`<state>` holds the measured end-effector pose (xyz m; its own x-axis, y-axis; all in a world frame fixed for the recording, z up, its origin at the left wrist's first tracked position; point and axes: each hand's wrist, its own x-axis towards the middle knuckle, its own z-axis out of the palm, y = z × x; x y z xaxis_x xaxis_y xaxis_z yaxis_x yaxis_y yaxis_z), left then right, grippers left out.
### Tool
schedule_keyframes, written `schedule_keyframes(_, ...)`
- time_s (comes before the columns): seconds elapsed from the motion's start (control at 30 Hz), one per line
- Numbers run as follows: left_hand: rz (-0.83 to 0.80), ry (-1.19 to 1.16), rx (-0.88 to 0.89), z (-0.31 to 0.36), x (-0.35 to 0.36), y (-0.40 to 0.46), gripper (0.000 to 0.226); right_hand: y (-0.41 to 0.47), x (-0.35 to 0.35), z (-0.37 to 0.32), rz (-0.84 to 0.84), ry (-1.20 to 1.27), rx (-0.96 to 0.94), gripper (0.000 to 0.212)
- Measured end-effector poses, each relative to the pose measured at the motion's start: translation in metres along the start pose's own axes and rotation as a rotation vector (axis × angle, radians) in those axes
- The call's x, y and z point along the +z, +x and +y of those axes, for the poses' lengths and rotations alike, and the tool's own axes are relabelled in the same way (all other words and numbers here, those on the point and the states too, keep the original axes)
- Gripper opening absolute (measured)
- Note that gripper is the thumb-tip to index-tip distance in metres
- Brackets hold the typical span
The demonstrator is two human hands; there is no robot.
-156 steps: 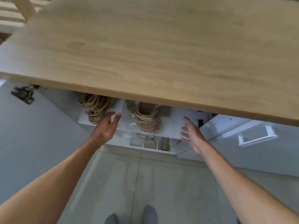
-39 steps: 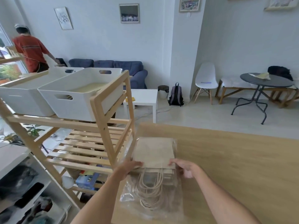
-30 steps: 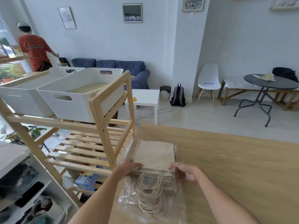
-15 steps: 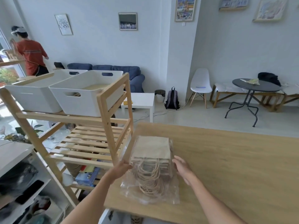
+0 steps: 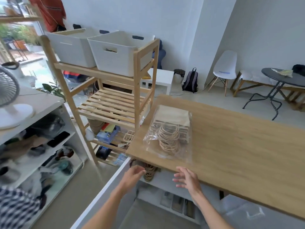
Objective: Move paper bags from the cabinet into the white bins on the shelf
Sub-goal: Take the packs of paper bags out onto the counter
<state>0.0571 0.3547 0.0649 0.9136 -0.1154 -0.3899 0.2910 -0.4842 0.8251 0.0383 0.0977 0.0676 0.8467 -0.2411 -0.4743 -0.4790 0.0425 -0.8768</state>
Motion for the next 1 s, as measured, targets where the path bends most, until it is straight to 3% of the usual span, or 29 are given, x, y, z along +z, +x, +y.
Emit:
schedule_keyframes(0.13, -0.077, 0.004, -0.127, -0.036, 0.014, -0.004, 0.016, 0.008, 0.011, 0.052, -0.074, 0.045, 0.274, 0.032)
schedule_keyframes(0.3, -0.006, -0.150, -0.208, -0.082, 0.032, 0.041, 0.026, 0.067, 0.033, 0.107, -0.048, 0.085, 0.416, 0.035)
schedule_keyframes(0.53, 0.175, -0.320, -0.097, -0.153, 0.081, 0.138, 0.024, 0.174, 0.052, 0.162, -0.055, 0.217, 0.199, 0.041)
schedule_keyframes(0.6, 0.167, -0.295, -0.082, -0.168, 0.097, 0.166, 0.037, 0.202, 0.059, 0.174, -0.027, 0.249, 0.166, 0.030)
schedule_keyframes(0.67, 0.190, -0.343, -0.082, -0.176, 0.110, 0.189, 0.033, 0.225, 0.066, 0.181, 0.003, 0.204, 0.150, 0.024)
schedule_keyframes(0.73, 0.266, -0.444, -0.087, -0.175, 0.115, 0.209, 0.031, 0.242, 0.072, 0.185, 0.005, 0.156, 0.158, 0.035)
schedule_keyframes(0.83, 0.265, -0.603, -0.104, -0.176, 0.119, 0.236, 0.050, 0.265, 0.083, 0.185, -0.024, 0.176, 0.167, 0.044)
schedule_keyframes(0.93, 0.191, -0.580, -0.088, -0.176, 0.115, 0.259, 0.060, 0.287, 0.093, 0.180, -0.051, 0.203, 0.141, 0.052)
schedule_keyframes(1.0, 0.150, -0.644, -0.132, -0.172, 0.110, 0.274, 0.080, 0.298, 0.100, 0.175, -0.072, 0.203, 0.152, 0.059)
